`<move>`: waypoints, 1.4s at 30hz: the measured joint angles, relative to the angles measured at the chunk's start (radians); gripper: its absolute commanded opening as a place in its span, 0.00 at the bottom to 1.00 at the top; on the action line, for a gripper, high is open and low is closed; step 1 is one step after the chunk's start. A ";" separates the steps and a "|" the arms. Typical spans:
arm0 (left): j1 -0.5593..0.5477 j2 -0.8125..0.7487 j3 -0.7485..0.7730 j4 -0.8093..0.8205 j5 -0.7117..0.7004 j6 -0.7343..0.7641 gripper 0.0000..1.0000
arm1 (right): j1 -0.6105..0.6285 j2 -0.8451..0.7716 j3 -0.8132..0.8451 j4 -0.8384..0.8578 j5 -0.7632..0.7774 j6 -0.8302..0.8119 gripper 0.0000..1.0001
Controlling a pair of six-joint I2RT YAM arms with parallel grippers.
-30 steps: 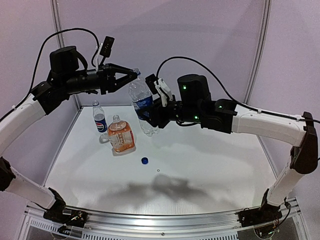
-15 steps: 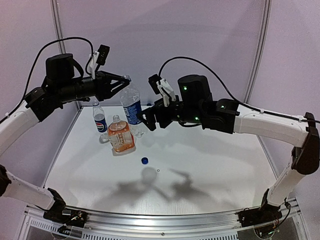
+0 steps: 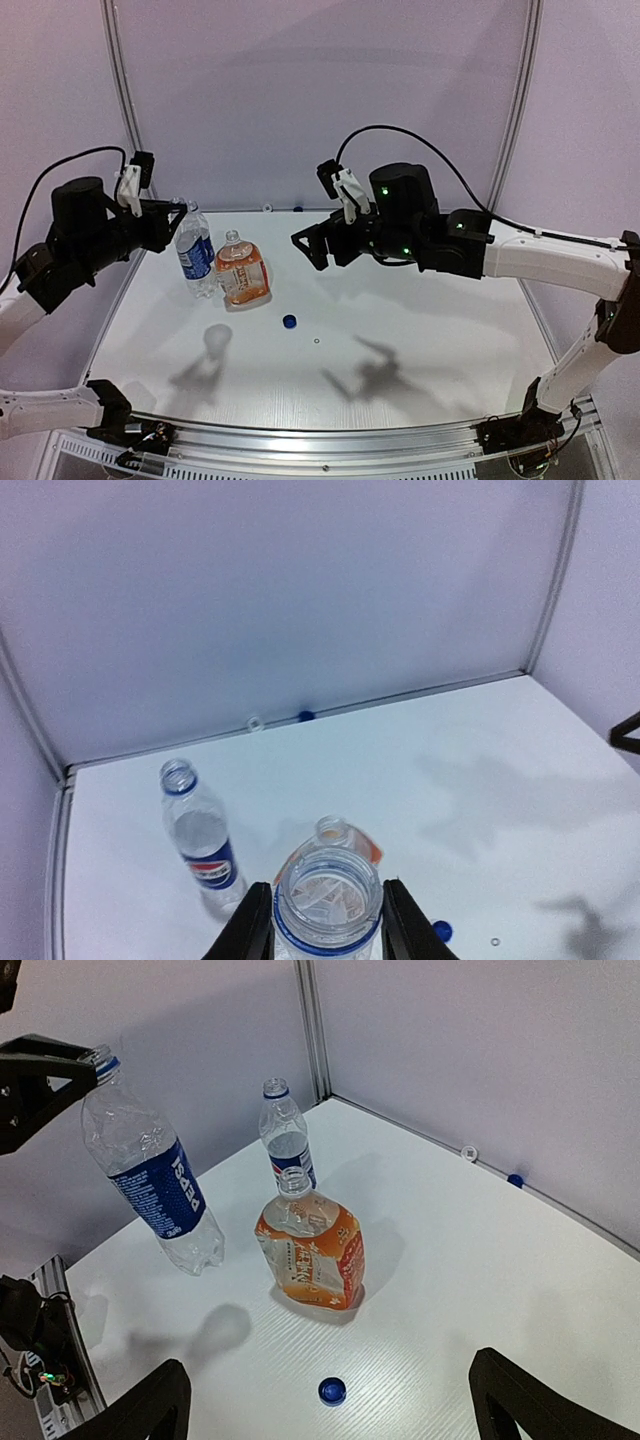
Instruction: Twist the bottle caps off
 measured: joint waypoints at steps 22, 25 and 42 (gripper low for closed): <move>0.110 -0.067 -0.406 0.240 -0.216 -0.118 0.42 | 0.000 -0.068 -0.050 0.004 0.060 0.071 0.99; 0.111 -0.080 -0.409 0.251 -0.205 -0.127 0.50 | 0.000 -0.068 -0.053 0.004 0.061 0.081 0.99; 0.112 -0.161 -0.412 0.210 -0.169 -0.105 0.82 | 0.000 -0.068 -0.066 0.005 0.079 0.100 0.99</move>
